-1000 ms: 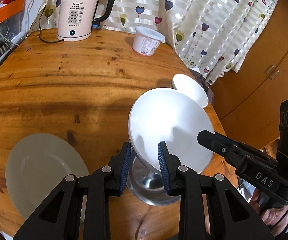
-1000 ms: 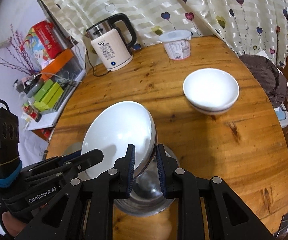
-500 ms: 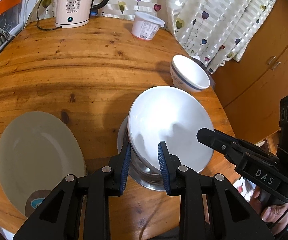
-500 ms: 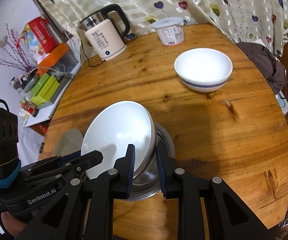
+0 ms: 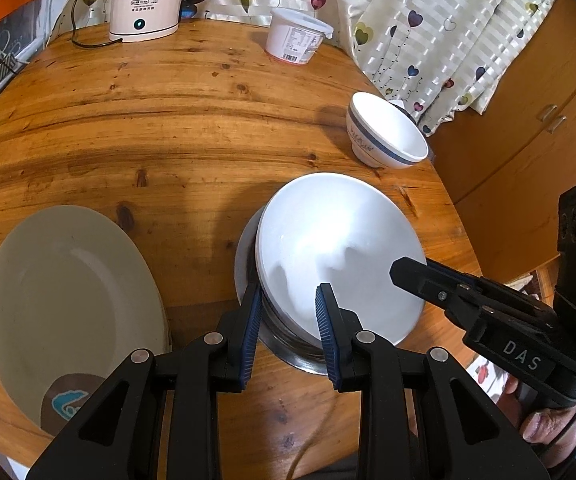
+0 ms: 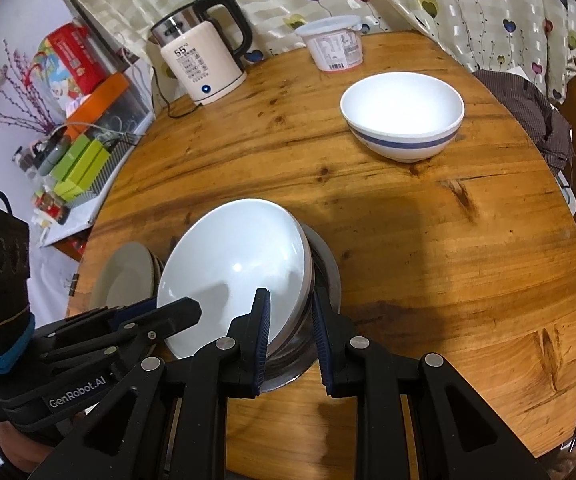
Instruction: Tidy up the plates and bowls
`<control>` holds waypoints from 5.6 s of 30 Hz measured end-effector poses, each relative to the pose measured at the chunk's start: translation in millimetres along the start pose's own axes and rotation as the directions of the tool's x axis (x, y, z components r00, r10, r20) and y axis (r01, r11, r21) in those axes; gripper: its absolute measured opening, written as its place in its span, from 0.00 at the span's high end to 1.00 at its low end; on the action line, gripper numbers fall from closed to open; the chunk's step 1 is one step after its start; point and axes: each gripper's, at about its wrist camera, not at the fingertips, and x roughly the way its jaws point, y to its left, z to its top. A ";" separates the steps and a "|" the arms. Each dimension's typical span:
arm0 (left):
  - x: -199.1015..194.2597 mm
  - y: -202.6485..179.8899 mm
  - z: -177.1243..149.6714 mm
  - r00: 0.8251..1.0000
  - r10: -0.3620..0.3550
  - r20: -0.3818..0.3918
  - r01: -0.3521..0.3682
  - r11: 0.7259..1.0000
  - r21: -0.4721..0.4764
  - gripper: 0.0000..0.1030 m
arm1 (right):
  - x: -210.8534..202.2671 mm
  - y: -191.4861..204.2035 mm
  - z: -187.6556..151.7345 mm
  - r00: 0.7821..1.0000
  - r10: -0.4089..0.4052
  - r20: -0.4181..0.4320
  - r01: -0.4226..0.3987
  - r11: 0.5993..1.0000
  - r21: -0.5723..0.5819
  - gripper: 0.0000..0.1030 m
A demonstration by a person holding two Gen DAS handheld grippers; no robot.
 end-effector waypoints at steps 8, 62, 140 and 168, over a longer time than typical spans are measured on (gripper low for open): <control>-0.6 -0.4 -0.5 1.000 0.005 -0.001 -0.005 1.000 0.006 0.72 | 2.5 0.7 -2.3 1.000 -0.007 -0.011 0.007 1.000 -0.007 0.78; -33.2 -11.1 8.3 0.992 0.055 0.115 -0.062 0.997 0.056 0.72 | -30.8 -4.4 4.5 0.995 0.033 0.099 -0.031 0.999 -0.022 0.58; 49.6 -43.7 118.7 0.997 -0.073 -0.025 0.075 0.996 0.048 0.72 | -5.9 -118.6 86.4 0.989 -0.033 0.147 0.003 0.980 0.197 0.71; 83.7 -52.6 137.3 0.988 -0.135 -0.075 0.135 0.991 0.000 0.72 | 25.5 -143.7 108.7 0.994 0.016 0.105 -0.042 0.968 0.249 0.86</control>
